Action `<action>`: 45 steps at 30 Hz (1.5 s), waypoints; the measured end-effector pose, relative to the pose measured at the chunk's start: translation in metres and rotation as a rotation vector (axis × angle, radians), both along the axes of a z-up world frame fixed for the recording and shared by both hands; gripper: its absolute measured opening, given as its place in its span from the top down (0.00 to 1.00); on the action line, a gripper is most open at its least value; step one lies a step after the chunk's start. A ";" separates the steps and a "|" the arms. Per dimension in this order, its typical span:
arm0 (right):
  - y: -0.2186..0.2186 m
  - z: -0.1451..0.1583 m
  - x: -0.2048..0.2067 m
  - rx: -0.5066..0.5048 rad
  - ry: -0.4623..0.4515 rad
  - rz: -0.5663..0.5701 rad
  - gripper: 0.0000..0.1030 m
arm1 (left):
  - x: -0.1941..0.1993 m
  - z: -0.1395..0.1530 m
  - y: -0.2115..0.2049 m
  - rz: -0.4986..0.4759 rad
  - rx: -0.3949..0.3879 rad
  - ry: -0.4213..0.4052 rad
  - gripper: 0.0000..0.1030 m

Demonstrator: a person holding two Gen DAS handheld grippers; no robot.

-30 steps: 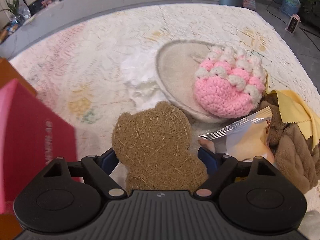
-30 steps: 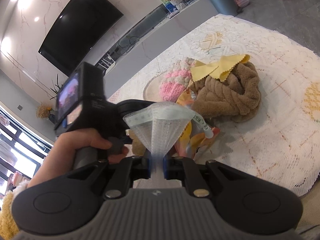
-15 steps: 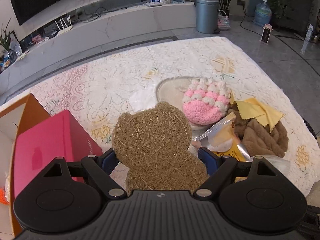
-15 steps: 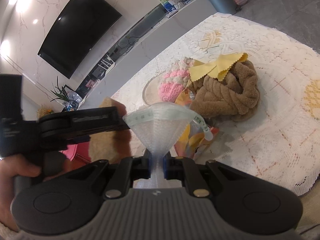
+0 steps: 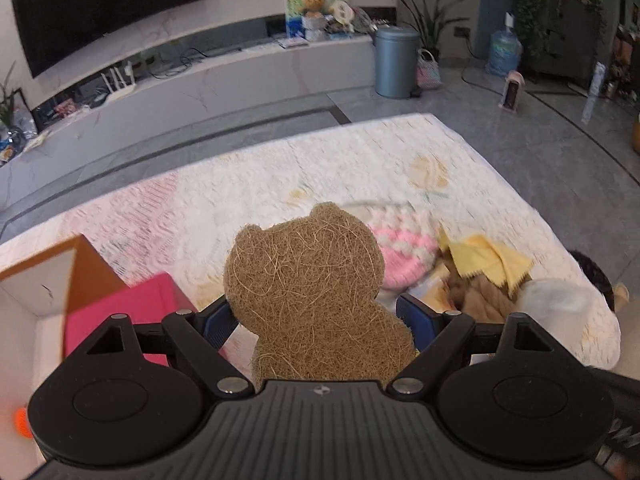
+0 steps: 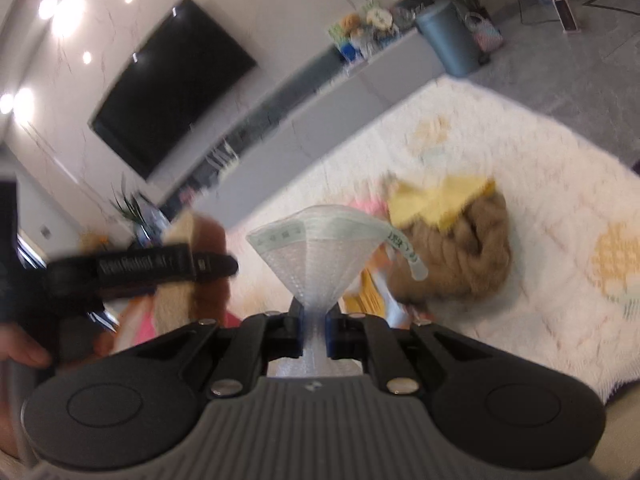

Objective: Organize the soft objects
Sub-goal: 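Carry the bear sponge and clear pouch over the cardboard box with both tools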

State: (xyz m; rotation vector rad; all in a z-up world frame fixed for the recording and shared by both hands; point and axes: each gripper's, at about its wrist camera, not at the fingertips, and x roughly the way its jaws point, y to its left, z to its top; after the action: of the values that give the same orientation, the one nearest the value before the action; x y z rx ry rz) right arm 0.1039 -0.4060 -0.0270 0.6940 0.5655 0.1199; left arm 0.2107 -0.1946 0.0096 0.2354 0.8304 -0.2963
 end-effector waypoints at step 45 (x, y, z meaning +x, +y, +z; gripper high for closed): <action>0.372 0.154 0.164 -0.490 -0.105 0.506 0.93 | 0.035 -0.001 0.393 0.606 -0.458 -0.074 0.04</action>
State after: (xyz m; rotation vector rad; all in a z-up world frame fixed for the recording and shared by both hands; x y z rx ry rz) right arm 0.2683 -0.0343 0.1275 0.0567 0.6303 0.4697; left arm 0.2457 0.1989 0.0085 -0.4291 0.7030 0.0968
